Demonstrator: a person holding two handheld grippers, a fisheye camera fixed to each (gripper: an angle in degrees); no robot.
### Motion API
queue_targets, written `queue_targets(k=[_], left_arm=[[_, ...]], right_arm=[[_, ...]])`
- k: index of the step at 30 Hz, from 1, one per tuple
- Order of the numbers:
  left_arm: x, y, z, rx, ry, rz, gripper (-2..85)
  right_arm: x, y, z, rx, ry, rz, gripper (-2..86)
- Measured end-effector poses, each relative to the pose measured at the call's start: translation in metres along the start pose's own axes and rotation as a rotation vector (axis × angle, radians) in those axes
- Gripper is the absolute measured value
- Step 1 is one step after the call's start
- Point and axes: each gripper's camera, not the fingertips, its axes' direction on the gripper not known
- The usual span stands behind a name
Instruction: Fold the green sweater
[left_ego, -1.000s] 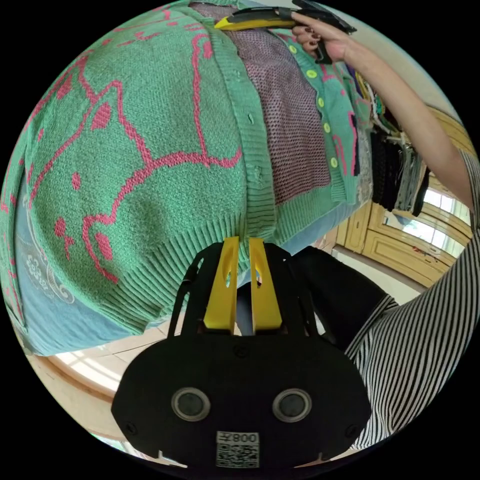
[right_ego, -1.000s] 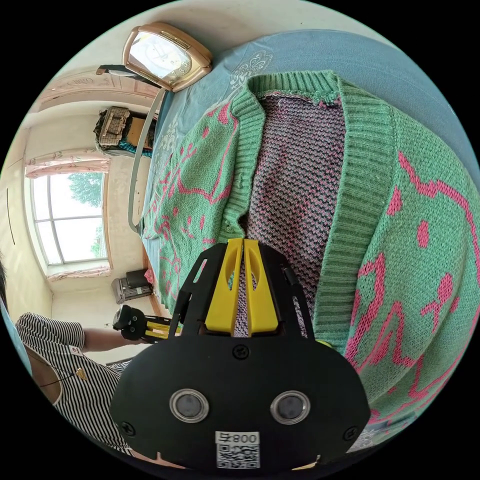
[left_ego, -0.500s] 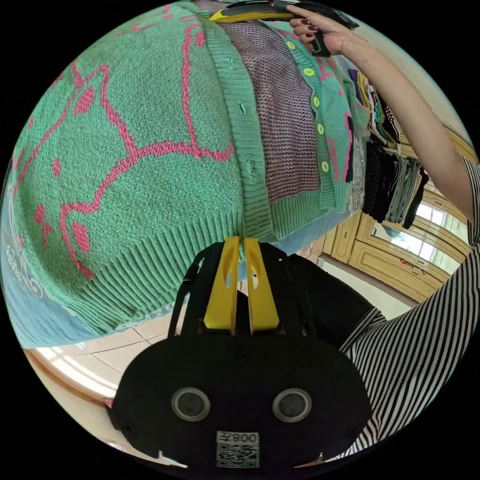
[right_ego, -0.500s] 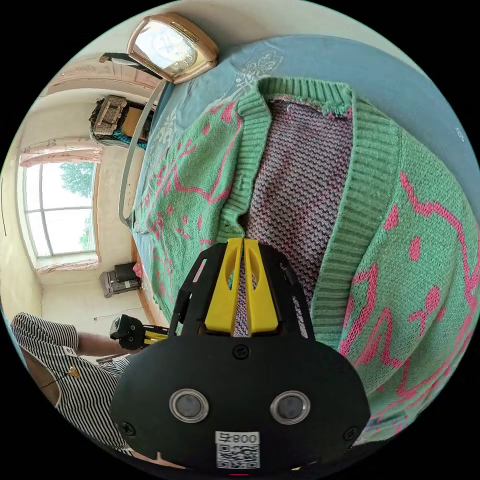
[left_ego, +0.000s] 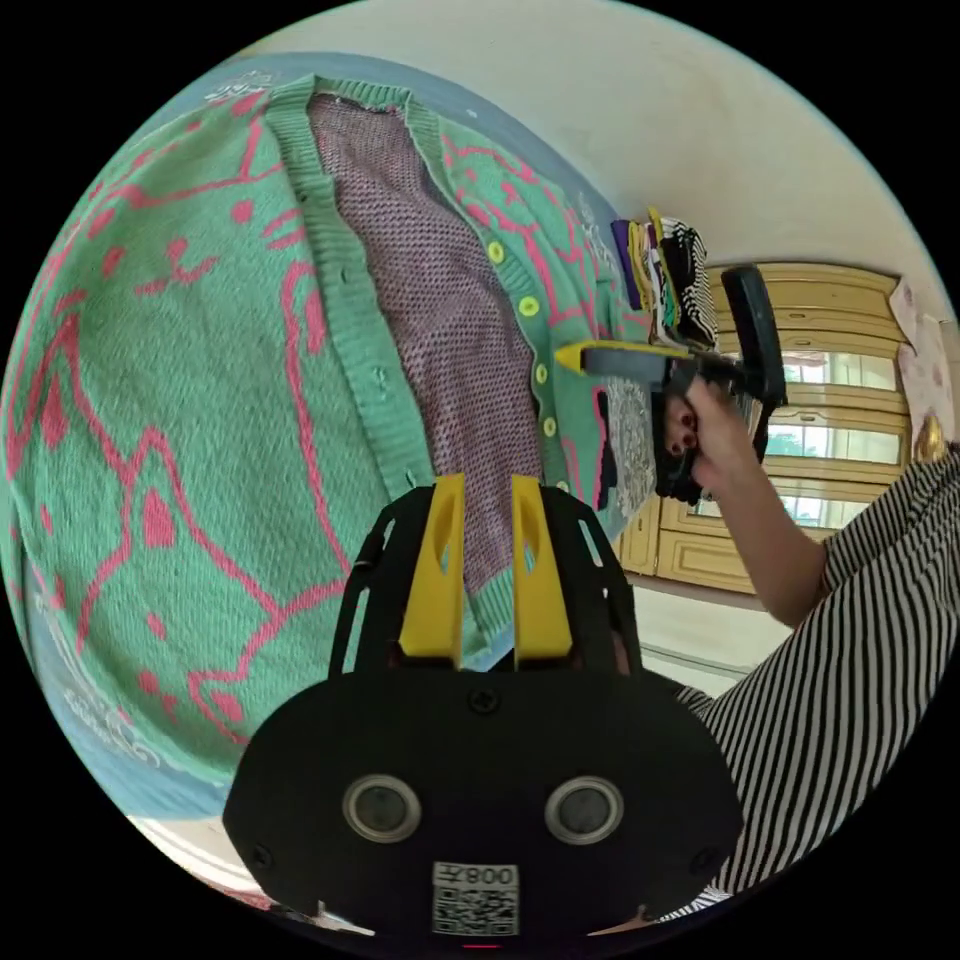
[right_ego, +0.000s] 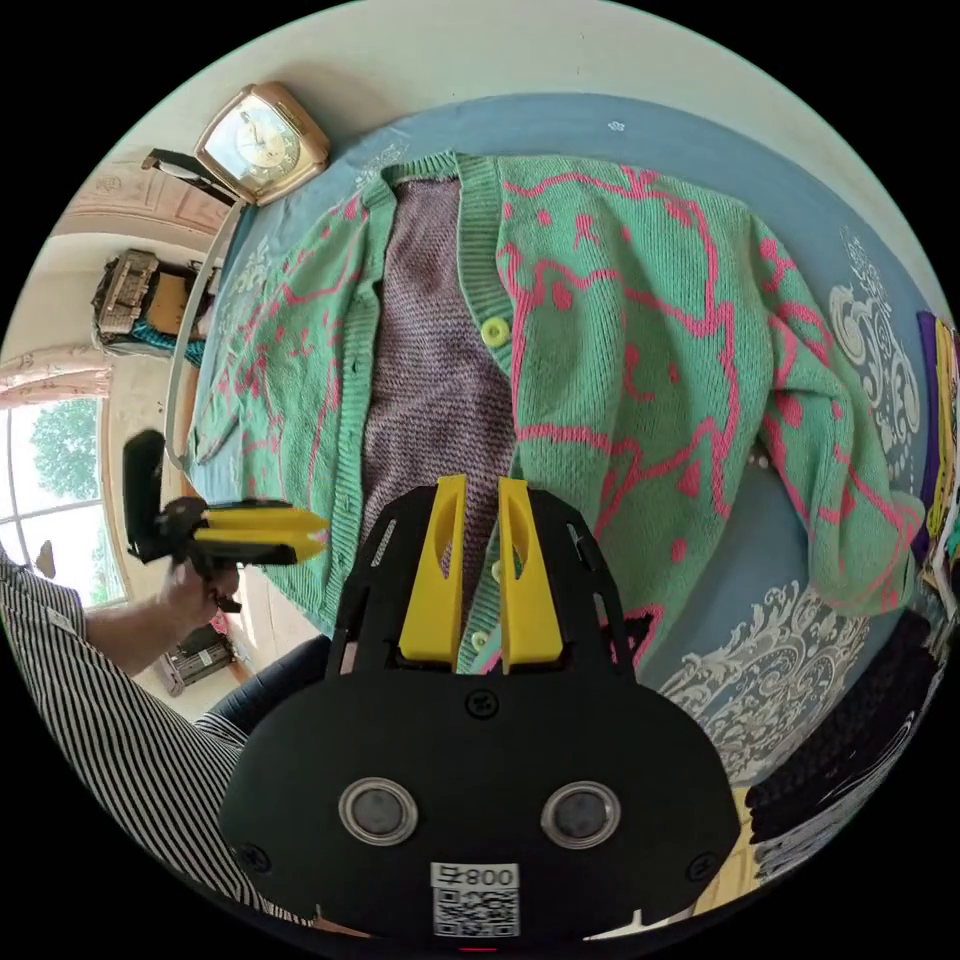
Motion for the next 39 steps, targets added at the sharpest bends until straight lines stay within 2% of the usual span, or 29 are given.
queue_targets(k=[2, 7, 11, 20, 26, 30, 34, 39], left_arm=[[-0.010, -0.049, 0.005, 0.064, 0.100, 0.008, 7.8], [-0.022, -0.119, 0.019, 0.083, 0.199, -0.029, 9.4], [-0.024, -0.147, 0.023, 0.089, 0.188, -0.044, 8.1], [-0.022, -0.169, 0.007, 0.097, 0.259, -0.023, 2.5], [-0.014, -0.177, -0.019, 0.124, 0.297, 0.038, 2.1], [-0.014, -0.181, -0.026, 0.125, 0.302, 0.049, 2.0], [-0.014, -0.182, -0.024, 0.110, 0.306, 0.045, 1.9], [-0.015, -0.182, -0.025, 0.125, 0.319, 0.037, 1.9]], right_arm=[[-0.009, 0.017, 0.020, -0.051, 0.060, 0.027, 6.0], [-0.031, 0.042, 0.060, -0.133, 0.147, 0.027, 5.9], [-0.043, 0.050, 0.073, -0.105, 0.199, 0.017, 4.5], [-0.053, 0.059, 0.091, -0.092, 0.219, -0.033, 0.5], [-0.040, 0.067, 0.087, -0.062, 0.101, 0.008, 0.3], [-0.035, 0.076, 0.087, -0.053, 0.093, 0.026, 1.5], [-0.042, 0.082, 0.090, -0.053, 0.138, 0.028, 7.2], [-0.044, 0.088, 0.102, -0.087, 0.169, 0.031, 7.5]])
